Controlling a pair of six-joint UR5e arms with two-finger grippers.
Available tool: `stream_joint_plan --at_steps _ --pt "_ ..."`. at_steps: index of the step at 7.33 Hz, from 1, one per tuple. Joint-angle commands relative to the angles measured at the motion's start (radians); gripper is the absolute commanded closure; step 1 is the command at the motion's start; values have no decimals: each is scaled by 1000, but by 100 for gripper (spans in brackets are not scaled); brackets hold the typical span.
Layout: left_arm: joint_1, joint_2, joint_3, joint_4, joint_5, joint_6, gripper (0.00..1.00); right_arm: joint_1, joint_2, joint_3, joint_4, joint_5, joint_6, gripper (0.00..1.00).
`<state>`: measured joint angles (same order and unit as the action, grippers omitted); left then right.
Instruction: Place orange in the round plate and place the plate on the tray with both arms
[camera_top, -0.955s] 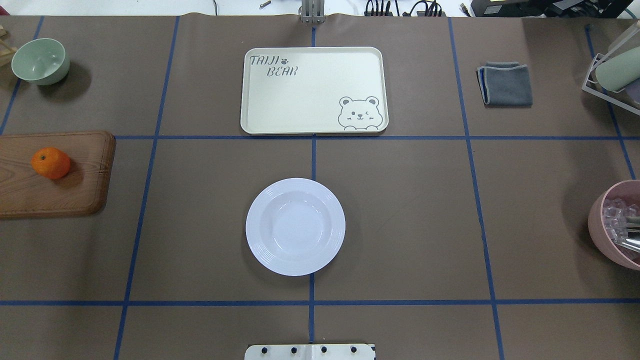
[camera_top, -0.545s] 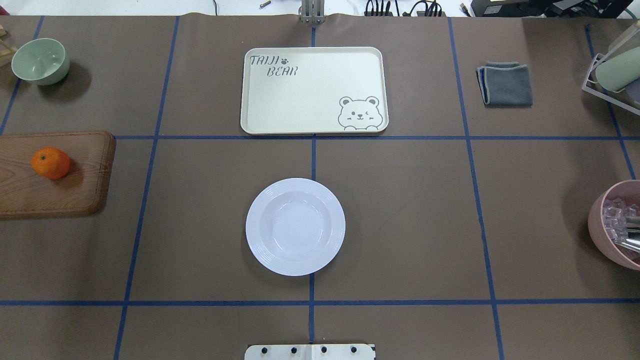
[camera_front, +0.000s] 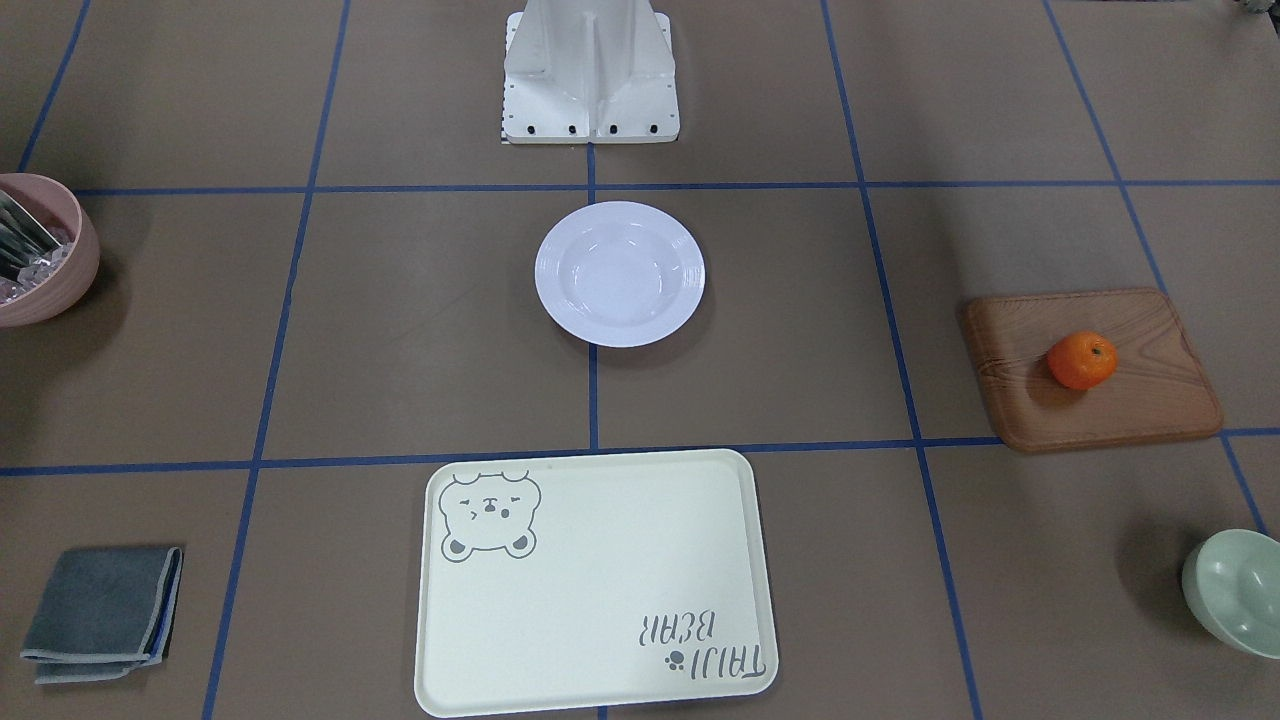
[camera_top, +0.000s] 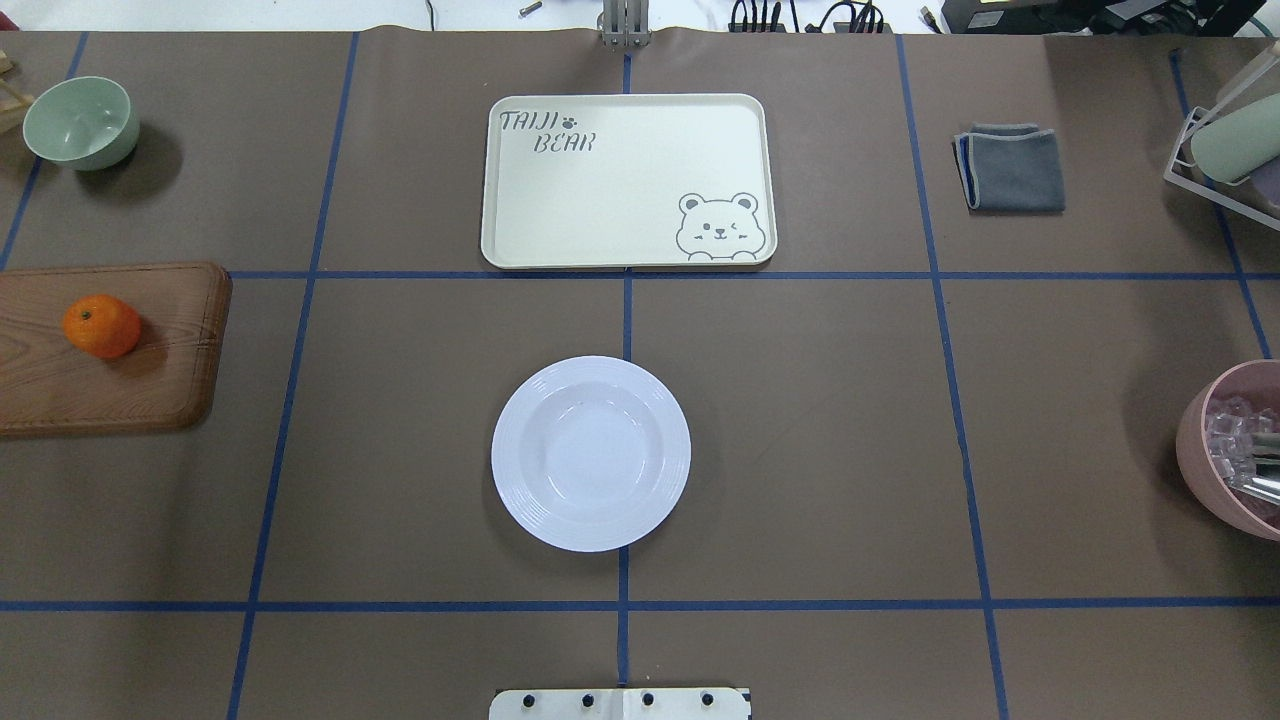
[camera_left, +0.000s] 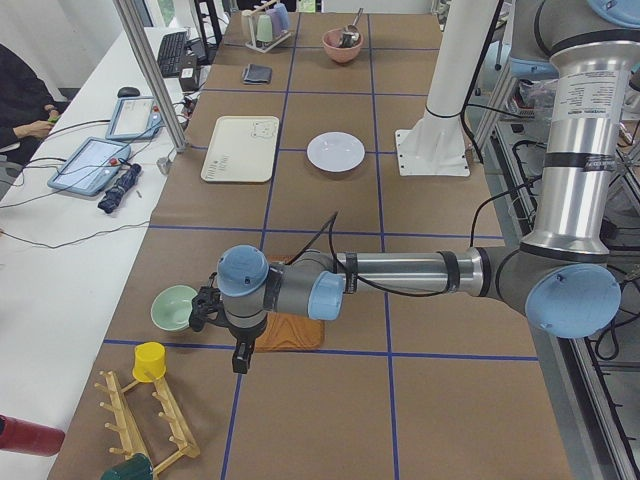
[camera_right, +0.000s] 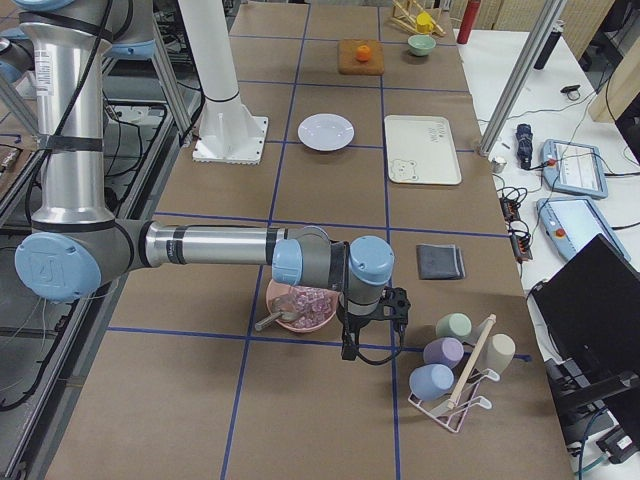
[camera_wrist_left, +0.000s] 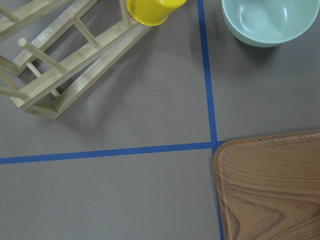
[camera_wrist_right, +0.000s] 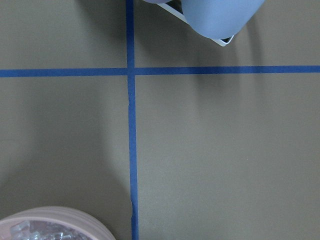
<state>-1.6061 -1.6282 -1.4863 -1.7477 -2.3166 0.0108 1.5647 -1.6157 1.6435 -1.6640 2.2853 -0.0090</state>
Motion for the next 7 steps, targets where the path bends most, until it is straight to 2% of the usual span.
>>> stream_joint_plan --at_steps 1,3,7 --pt "3 -2 -2 1 -4 3 2 0 8 -2 1 -3 0 0" --pt "79 -6 1 1 5 -5 2 0 11 5 -2 3 0 0" --pt "81 2 9 2 5 -3 2 0 17 -1 -2 6 1 0"
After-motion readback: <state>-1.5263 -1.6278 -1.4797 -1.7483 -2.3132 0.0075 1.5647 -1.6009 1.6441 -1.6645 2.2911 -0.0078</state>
